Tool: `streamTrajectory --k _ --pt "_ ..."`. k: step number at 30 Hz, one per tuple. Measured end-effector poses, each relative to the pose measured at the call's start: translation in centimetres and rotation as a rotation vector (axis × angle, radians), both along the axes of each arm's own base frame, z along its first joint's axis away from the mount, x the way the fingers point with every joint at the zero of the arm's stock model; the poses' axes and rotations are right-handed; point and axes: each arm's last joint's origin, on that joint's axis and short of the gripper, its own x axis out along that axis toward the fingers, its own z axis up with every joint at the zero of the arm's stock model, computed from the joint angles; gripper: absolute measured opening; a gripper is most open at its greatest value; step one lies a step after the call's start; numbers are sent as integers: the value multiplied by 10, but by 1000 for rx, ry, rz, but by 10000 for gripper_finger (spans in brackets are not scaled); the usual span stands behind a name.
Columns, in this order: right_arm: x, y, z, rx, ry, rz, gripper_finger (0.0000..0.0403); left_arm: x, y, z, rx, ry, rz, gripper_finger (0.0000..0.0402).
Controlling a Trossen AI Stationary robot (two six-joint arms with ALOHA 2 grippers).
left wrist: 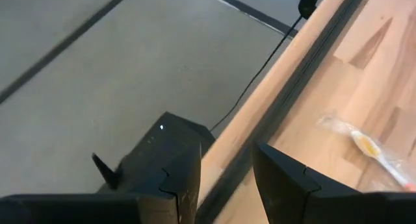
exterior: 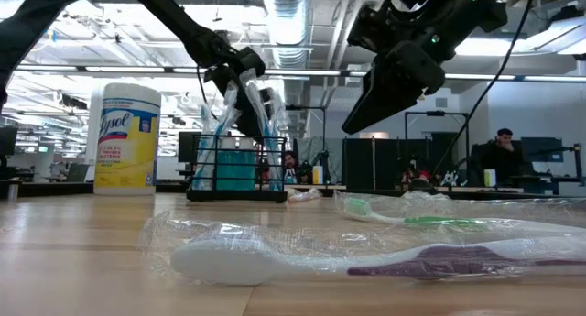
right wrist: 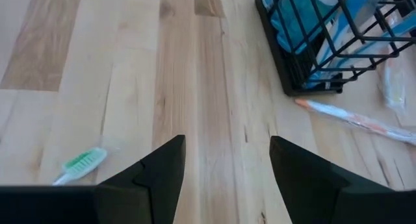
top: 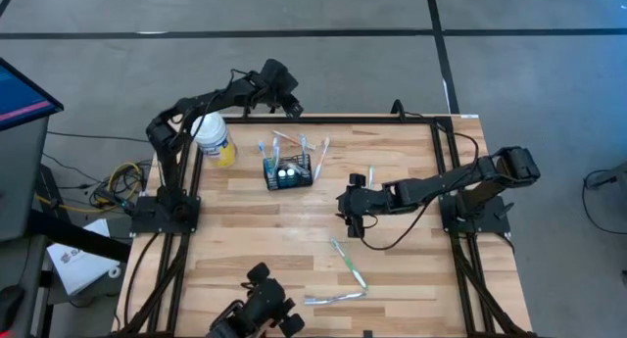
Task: Pick & Place toothbrushing station
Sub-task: Put the right orange toothbrush into the mesh organizer
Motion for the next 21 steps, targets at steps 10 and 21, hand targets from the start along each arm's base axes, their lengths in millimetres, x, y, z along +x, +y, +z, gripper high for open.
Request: streamTrajectory --k 10,21 --pt "0 0 0 1 -3 1 214 3 -3 -3 52 75 -111 131" --pt "0 2 0 22 3 21 214 13 -25 -19 96 234 -211 131"
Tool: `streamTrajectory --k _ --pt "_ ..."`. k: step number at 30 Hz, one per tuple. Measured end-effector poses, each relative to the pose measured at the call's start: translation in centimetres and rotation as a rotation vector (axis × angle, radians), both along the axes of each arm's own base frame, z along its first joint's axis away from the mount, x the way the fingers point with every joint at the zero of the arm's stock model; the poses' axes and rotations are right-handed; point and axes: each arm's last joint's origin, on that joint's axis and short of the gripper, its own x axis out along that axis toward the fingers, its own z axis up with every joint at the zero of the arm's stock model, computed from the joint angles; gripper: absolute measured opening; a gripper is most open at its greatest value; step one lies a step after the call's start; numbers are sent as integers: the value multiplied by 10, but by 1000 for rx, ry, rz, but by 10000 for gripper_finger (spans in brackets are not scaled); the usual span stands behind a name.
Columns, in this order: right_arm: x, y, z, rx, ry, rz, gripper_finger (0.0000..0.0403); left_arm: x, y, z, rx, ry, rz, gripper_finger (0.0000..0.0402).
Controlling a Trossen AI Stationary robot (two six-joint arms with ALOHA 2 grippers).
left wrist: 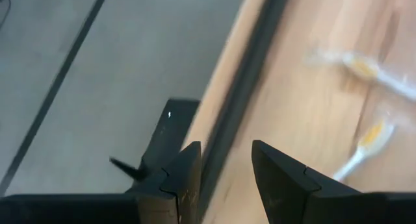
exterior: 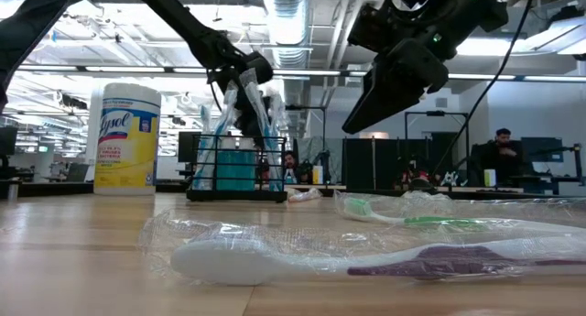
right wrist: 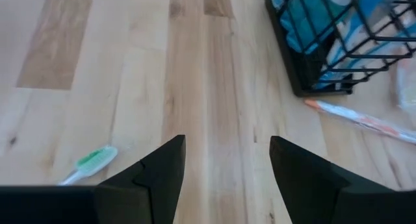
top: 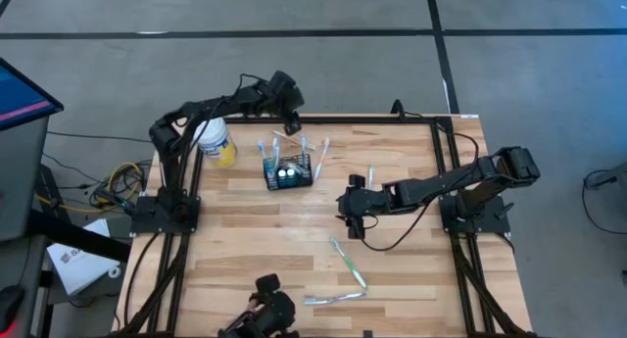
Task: Pick & Place toothbrushing station
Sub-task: Put the right orange toothbrush into the mesh organizer
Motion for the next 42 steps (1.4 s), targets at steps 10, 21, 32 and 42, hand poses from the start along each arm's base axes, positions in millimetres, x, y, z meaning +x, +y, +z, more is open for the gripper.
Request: streamTrajectory --k 10,21,32,42 --pt "0 1 0 15 3 15 214 4 -18 -18 11 93 -113 131" --pt "0 1 0 15 7 15 214 -3 -33 -43 -53 151 -227 131" --pt "0 1 0 15 7 15 214 -5 -36 -49 -70 155 -265 131" --pt "0 1 0 14 6 14 214 -3 -34 -50 -37 152 -287 131"
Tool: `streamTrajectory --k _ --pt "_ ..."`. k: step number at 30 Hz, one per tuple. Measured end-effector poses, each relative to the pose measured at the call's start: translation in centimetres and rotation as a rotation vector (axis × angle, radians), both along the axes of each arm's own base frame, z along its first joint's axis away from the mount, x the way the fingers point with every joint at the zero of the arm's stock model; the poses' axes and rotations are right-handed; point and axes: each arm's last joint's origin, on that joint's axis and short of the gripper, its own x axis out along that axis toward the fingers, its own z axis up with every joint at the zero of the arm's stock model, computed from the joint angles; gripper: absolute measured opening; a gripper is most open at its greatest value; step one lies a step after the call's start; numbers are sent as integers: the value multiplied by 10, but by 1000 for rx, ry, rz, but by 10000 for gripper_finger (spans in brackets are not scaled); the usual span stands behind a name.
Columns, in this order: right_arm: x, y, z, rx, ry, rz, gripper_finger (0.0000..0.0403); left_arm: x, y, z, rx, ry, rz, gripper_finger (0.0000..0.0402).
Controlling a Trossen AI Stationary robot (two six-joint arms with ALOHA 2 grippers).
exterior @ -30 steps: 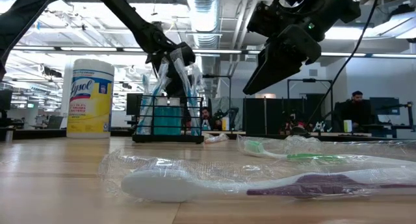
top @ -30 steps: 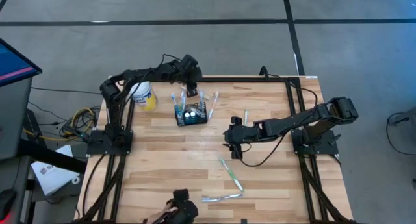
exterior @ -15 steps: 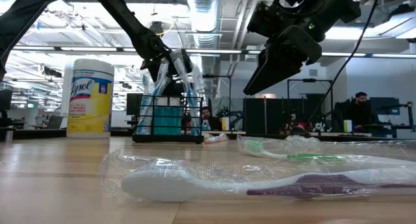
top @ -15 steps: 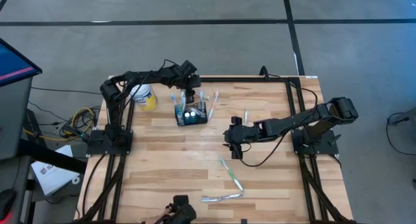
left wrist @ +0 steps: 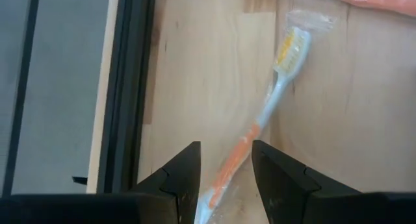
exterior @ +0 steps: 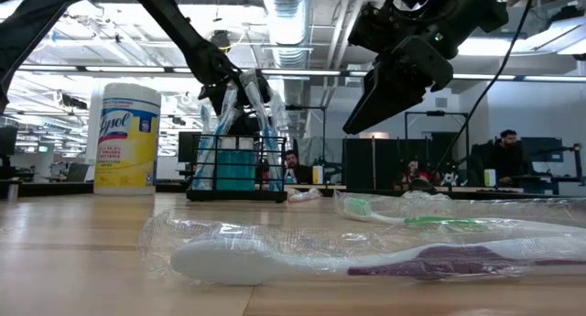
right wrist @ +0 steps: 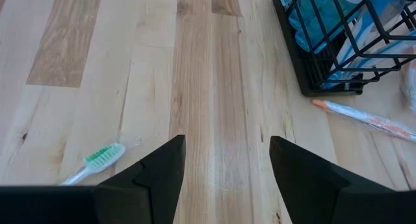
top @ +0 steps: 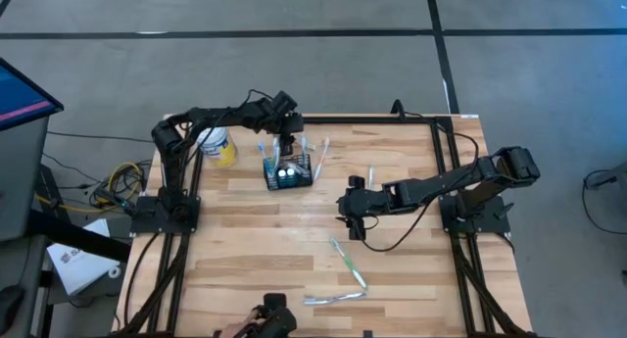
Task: Pick & Place toothbrushing station
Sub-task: Put the right orange toothbrush into the mesh organizer
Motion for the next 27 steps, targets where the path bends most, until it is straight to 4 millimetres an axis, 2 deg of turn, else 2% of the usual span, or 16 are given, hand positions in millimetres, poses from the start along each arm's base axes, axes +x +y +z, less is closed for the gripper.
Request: streamTrajectory --k 8,27 --pt "0 0 0 -3 -3 3 214 6 3 -21 -8 26 3 131" --pt "0 0 0 -6 2 8 214 7 7 -17 8 -18 -3 140"
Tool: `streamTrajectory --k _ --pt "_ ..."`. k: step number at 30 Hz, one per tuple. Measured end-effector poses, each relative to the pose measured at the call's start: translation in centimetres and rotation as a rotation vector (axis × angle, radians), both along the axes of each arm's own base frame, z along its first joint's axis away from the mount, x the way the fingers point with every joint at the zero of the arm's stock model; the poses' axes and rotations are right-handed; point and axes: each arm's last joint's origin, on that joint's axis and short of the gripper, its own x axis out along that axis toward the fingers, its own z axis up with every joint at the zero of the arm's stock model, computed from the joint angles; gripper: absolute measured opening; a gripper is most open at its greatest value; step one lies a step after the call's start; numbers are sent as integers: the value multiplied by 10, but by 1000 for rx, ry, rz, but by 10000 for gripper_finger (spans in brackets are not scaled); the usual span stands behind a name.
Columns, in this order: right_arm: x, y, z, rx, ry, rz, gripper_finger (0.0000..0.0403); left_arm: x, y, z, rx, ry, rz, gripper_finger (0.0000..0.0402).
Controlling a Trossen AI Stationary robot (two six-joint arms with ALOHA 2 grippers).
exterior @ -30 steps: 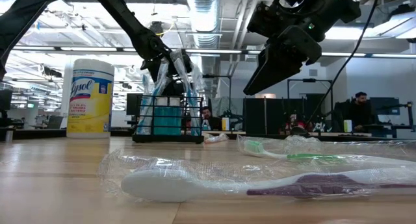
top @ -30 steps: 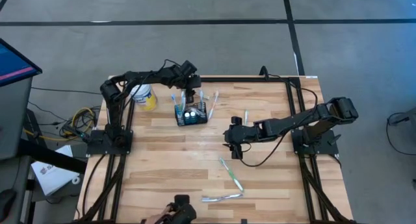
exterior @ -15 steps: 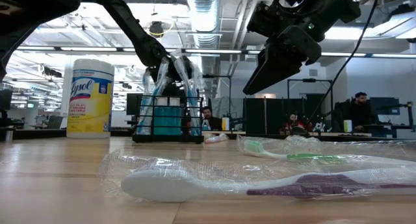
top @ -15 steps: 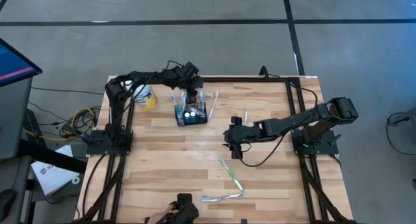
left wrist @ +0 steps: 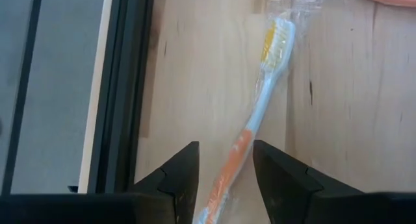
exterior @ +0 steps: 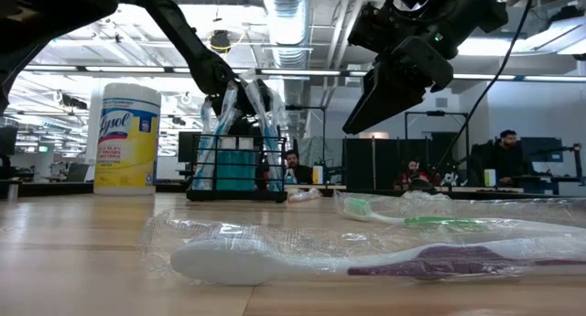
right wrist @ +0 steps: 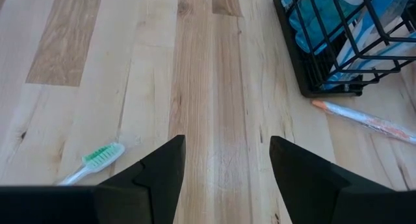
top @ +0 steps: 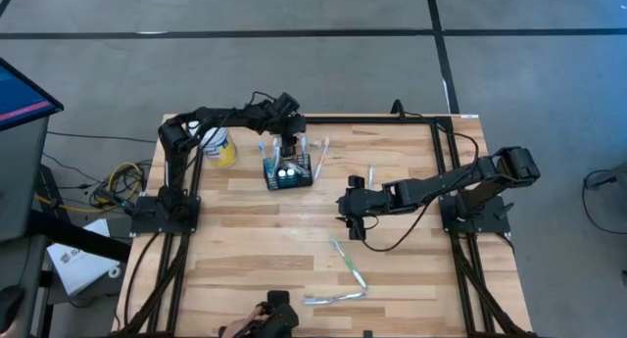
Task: Pick & Place toothbrushing station
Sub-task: Put the right orange toothbrush into the mesh organizer
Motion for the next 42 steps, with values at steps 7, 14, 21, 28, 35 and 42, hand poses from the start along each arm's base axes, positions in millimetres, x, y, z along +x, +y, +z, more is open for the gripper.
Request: streamTrajectory --k 7,14,21,28,35,42 --pt "0 0 0 0 0 0 214 -5 8 1 -49 -58 22 169" --pt "1 0 1 -2 -7 2 214 -12 16 1 -92 -93 36 158" --pt "2 -5 1 -13 -15 0 214 -14 17 1 -78 -84 22 152" --pt "2 -9 1 -15 -16 -12 214 -9 31 -3 -154 -67 93 146" --pt "1 -10 0 -17 5 -13 214 4 41 -7 -244 48 81 121" --pt "-2 -10 -3 -15 48 -21 214 12 32 -7 -153 119 -25 45"
